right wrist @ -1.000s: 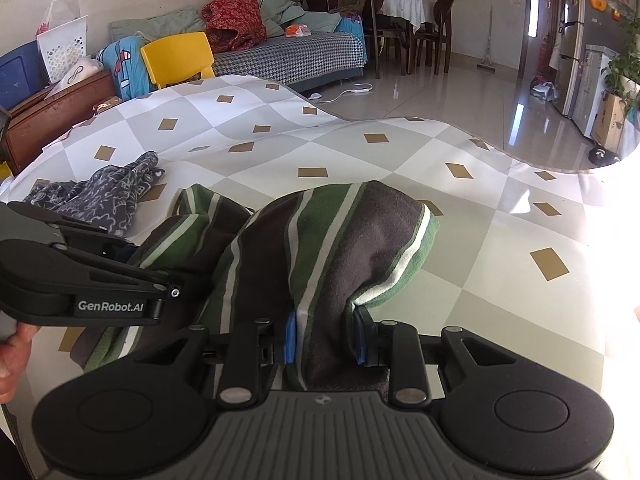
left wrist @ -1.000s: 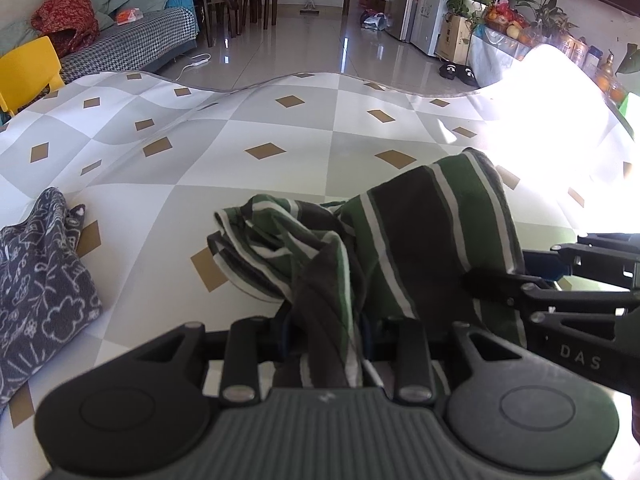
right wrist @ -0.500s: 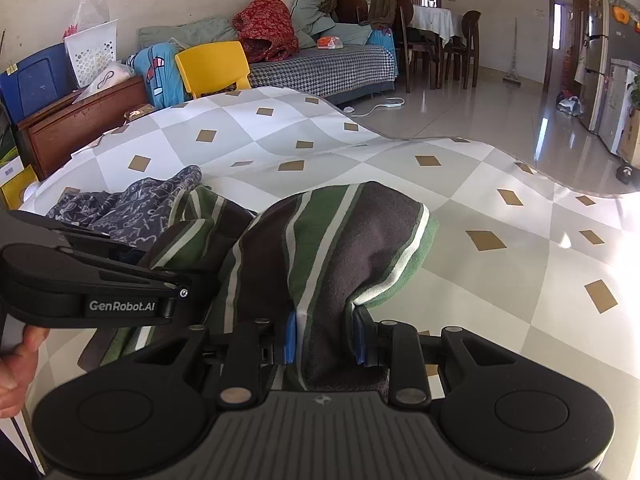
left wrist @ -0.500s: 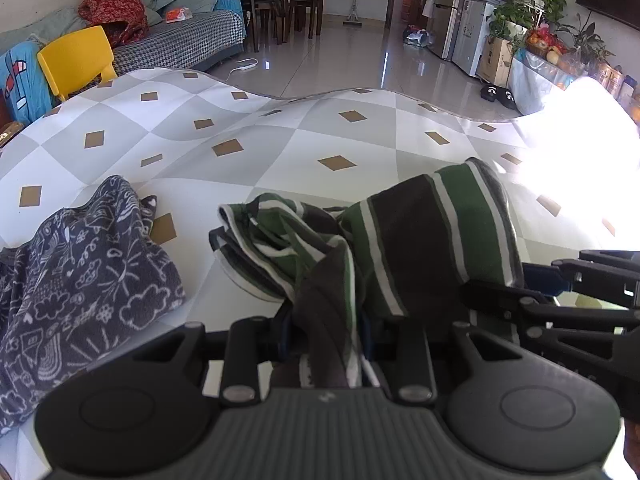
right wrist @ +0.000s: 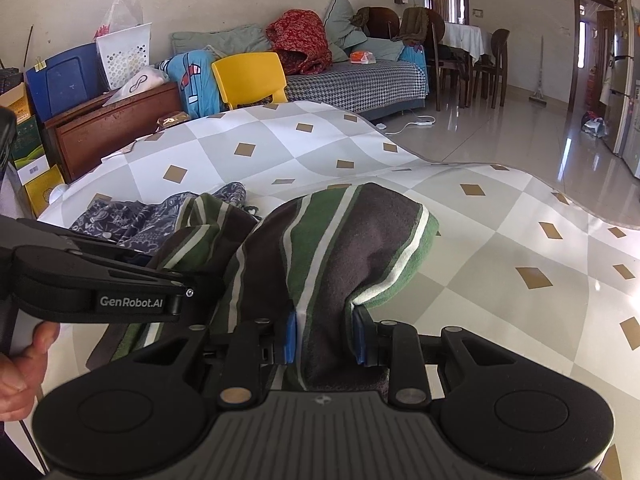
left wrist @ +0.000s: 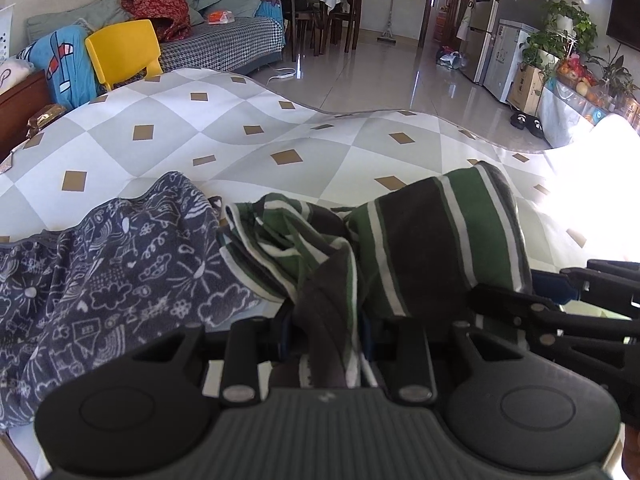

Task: Fold clothes
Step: 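Lift the folded shirt with both tools and carry it toward the grey blanket, then lower the shirt with both tools onto the grey patterned blanket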

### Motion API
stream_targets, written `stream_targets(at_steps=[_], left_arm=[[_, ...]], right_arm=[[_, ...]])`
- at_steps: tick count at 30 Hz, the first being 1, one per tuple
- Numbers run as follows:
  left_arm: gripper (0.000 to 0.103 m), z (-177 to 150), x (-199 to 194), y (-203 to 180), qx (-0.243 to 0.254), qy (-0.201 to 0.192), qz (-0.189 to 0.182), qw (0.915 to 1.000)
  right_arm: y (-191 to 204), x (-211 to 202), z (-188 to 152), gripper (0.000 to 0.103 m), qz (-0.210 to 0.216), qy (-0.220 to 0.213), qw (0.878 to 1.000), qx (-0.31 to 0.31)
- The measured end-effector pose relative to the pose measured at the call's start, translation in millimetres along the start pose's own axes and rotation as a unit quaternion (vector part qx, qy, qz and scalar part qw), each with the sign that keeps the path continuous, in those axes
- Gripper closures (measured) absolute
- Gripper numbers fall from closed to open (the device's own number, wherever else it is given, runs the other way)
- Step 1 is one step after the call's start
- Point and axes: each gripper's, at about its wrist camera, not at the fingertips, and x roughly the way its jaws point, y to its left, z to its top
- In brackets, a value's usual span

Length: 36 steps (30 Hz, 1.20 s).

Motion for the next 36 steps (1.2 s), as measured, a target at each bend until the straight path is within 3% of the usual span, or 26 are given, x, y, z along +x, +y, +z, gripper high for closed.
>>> stream_targets(at_steps=[15, 36], left_arm=[[0.074, 3, -24, 76, -0.071, -0.030, 0.028, 0.9966], [0.074, 18, -34, 181, -0.186, -0.056, 0.061, 0.9791]], right_arm=[[66, 21, 31, 0.076, 0.023, -0.014, 1.000, -0.016], [144, 80, 71, 0.076, 0.054, -0.011, 0.998, -0.038]])
